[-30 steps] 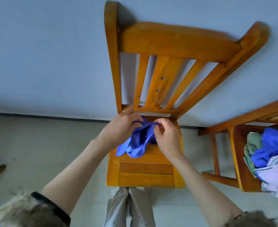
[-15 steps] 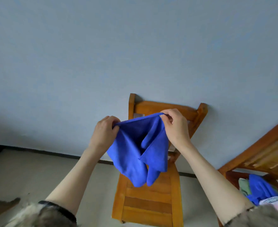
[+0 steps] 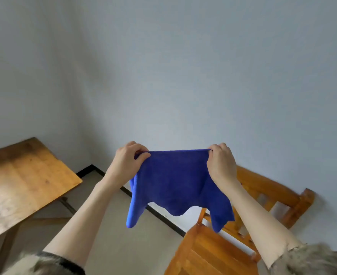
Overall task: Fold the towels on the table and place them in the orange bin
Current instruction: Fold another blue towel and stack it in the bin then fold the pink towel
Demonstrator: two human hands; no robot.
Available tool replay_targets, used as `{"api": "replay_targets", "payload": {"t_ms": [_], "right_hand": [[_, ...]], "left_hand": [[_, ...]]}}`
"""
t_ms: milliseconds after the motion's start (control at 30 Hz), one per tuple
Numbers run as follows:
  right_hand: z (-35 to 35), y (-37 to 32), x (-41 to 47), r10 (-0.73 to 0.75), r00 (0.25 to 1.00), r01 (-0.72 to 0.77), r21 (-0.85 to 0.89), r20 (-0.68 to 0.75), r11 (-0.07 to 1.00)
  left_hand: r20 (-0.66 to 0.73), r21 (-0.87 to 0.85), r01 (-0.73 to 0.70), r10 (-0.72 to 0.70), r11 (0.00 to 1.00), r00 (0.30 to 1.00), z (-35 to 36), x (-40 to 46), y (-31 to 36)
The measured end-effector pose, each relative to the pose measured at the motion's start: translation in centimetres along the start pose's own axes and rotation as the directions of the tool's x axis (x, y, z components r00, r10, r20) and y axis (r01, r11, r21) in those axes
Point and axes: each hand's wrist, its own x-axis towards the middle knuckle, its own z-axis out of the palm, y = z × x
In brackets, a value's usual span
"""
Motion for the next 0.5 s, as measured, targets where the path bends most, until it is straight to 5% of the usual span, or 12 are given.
{"api": "replay_targets", "payload": {"t_ms": [167, 367, 500], "right_hand": [[2.4, -8.3, -0.5, -0.071, 0.996, 0.061, 0.165, 0.052, 0.984], [6.2, -19.7, -4.1, -0.301, 0.951, 0.295, 0.079, 0.076, 0.952], [9.2, -28.1, -7.6, -0.265, 0.952, 0.214, 0.281, 0.155, 0.935]], "left_hand": [[-0.11, 0.07, 0.07, -0.062, 0.995, 0.992, -8.7, -4.1, -3.8], [-0.21, 0.141, 0.256, -0.223, 0.956, 0.952, -18.5, -11.5, -11.4], [-0.244, 0.221, 0.287, -0.232, 0.932, 0.942, -24.3, -16.8, -16.5]]}}
